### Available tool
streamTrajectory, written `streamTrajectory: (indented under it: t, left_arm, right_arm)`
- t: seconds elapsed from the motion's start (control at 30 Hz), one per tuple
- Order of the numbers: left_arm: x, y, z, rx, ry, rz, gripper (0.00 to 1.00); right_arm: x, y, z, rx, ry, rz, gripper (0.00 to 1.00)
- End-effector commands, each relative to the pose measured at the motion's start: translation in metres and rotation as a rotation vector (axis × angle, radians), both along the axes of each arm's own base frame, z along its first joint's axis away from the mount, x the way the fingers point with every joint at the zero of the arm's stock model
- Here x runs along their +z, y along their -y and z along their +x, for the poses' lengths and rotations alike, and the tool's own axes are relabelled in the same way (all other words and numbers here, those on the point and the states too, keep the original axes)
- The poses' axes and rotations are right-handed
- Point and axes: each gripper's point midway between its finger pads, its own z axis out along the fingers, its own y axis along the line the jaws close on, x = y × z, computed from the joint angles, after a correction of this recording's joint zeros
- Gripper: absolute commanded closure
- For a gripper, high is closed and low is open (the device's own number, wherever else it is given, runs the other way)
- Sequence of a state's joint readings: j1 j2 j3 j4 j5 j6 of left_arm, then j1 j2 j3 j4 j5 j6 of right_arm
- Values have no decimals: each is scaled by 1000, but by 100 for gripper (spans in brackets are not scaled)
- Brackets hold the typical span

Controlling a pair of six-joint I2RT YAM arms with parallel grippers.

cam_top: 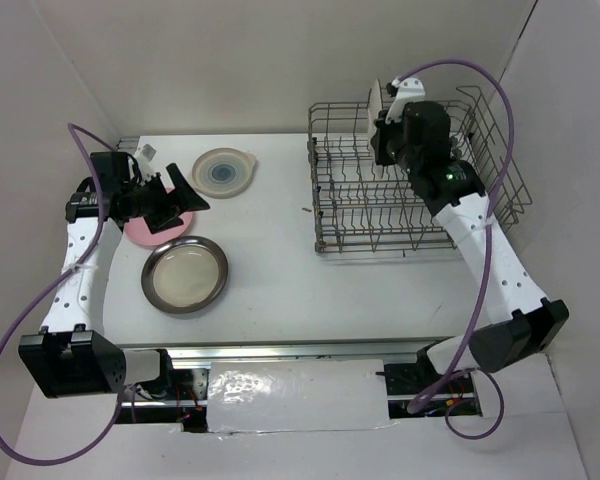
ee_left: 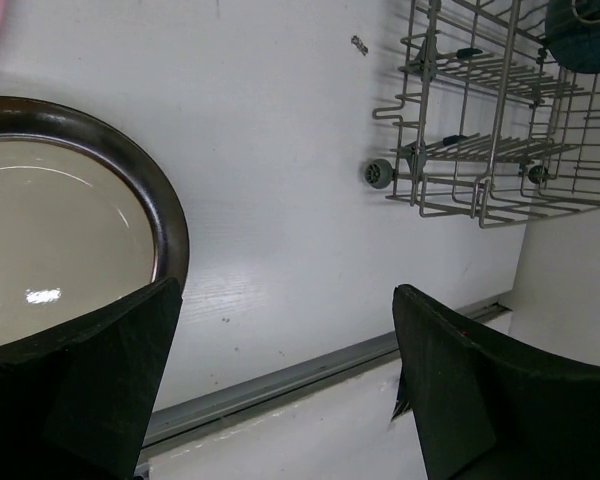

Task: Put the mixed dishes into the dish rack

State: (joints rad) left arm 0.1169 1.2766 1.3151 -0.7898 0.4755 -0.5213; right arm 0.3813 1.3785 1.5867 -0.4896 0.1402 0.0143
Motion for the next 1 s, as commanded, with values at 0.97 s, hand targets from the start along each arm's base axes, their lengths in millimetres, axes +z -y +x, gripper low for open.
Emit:
streamTrajectory:
  t: [0.97]
  left_arm:
    - [-13, 27, 6, -153, 17, -102, 1]
  right_arm:
    - [15, 85, 110, 39, 0, 74, 100]
